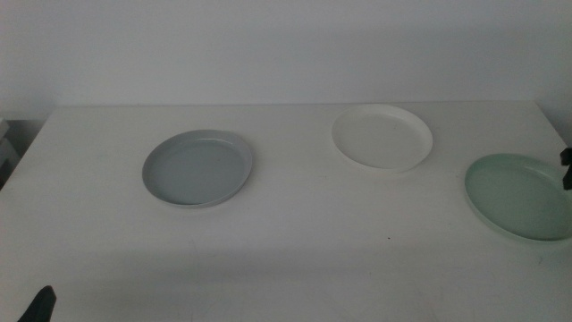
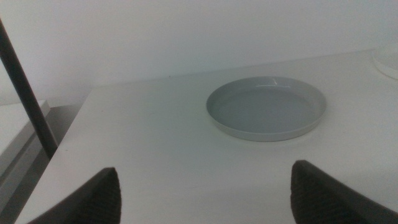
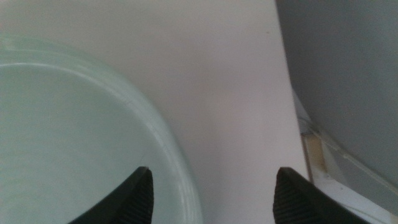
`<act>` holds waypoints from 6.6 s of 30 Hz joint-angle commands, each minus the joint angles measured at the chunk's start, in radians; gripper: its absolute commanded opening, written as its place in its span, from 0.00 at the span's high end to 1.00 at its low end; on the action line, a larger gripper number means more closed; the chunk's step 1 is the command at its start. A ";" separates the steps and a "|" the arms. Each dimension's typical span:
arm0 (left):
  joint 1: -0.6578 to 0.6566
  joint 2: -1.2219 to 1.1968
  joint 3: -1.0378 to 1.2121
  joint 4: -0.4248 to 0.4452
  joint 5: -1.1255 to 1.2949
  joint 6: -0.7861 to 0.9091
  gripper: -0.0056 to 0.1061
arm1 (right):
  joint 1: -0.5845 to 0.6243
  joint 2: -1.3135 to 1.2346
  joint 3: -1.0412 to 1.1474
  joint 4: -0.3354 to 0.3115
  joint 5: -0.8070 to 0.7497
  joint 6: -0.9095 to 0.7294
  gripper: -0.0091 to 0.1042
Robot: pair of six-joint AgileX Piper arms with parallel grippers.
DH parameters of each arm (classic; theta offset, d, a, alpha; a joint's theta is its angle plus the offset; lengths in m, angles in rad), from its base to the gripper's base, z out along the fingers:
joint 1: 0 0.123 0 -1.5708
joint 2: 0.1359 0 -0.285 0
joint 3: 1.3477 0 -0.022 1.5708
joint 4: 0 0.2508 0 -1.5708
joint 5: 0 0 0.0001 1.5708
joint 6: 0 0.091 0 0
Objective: Stack the three bowls on top of each other.
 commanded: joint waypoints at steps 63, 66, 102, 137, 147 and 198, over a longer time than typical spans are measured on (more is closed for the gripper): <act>0.001 -0.004 -0.005 -0.006 -0.071 -0.008 0.01 | 0.707 -0.232 0.388 0.344 -0.317 0.085 0.84; 0.001 -0.004 -0.005 -0.006 -0.071 -0.008 0.01 | 0.707 -0.232 0.387 0.346 -0.318 0.085 0.69; 0.001 -0.004 -0.005 -0.006 -0.071 -0.008 0.01 | 0.426 0.320 -0.689 0.082 0.056 0.194 0.49; 0.001 -0.004 -0.005 -0.006 -0.071 -0.008 0.01 | 0.588 -0.467 0.335 0.351 -0.301 0.024 0.93; 0.001 -0.004 -0.005 -0.006 -0.071 -0.008 0.01 | 0.728 -0.425 0.428 0.351 -0.409 0.063 0.93; 0.001 -0.004 -0.005 -0.006 -0.071 -0.008 0.01 | 0.712 -1.302 0.532 0.206 -0.135 -0.070 0.46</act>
